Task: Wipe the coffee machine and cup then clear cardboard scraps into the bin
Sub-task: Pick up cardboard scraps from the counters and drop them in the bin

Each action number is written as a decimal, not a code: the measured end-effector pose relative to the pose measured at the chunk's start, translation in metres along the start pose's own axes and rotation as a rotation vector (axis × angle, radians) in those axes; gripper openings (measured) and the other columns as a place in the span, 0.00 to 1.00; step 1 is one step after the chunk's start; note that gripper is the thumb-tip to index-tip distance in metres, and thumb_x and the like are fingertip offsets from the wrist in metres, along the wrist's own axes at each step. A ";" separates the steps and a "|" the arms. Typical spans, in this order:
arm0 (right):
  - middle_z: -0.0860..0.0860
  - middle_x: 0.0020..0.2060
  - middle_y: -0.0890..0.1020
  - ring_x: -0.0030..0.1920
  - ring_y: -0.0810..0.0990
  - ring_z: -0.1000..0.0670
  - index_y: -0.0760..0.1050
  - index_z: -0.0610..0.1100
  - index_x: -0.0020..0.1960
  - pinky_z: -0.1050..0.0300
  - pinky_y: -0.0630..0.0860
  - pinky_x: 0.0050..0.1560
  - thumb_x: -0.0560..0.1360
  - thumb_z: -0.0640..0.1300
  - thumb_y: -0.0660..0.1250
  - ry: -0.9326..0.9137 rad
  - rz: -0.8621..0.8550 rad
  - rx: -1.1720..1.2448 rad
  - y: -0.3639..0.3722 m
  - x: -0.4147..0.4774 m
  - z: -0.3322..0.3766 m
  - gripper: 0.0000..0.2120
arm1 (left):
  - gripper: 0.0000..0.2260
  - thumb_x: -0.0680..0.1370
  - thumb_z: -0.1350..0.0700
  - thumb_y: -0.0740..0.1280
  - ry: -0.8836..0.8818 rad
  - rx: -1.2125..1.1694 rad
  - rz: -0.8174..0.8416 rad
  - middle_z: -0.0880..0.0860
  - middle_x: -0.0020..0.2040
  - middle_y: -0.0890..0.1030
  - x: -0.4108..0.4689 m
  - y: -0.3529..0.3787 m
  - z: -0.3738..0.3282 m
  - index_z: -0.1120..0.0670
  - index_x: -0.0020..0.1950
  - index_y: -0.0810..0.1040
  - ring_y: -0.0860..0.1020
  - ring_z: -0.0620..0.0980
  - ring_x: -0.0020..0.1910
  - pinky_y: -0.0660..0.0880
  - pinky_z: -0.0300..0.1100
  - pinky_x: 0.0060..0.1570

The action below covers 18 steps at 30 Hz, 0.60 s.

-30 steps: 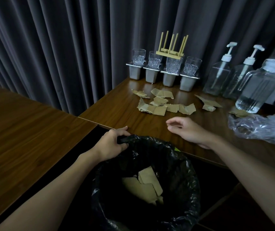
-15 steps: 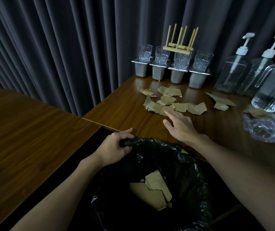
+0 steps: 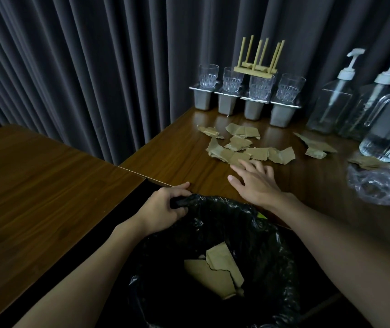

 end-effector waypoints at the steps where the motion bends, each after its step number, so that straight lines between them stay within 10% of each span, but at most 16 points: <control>1: 0.54 0.77 0.56 0.76 0.51 0.50 0.60 0.58 0.75 0.43 0.48 0.72 0.80 0.65 0.44 0.007 0.023 0.009 0.000 0.001 0.000 0.27 | 0.16 0.77 0.64 0.70 -0.002 -0.004 0.000 0.49 0.74 0.72 0.000 0.000 0.000 0.46 0.59 0.81 0.64 0.38 0.74 0.63 0.41 0.74; 11: 0.52 0.71 0.66 0.69 0.66 0.42 0.66 0.52 0.72 0.45 0.63 0.69 0.80 0.62 0.52 0.157 -0.083 0.401 -0.003 0.002 -0.003 0.25 | 0.18 0.77 0.64 0.70 -0.004 -0.010 0.011 0.48 0.75 0.70 0.001 0.000 0.004 0.41 0.58 0.80 0.64 0.41 0.76 0.66 0.44 0.74; 18: 0.49 0.70 0.69 0.72 0.59 0.44 0.68 0.63 0.68 0.43 0.51 0.70 0.78 0.65 0.49 0.346 -0.038 0.403 -0.010 0.017 0.006 0.22 | 0.20 0.77 0.64 0.70 -0.004 -0.008 0.011 0.47 0.75 0.69 0.002 -0.001 0.005 0.37 0.56 0.79 0.64 0.40 0.75 0.67 0.46 0.73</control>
Point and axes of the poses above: each hand's wrist, its own x-axis towards the middle knuckle, its own y-axis out of the palm, z = x × y, the point moved 1 cm from there along x, towards the middle knuckle
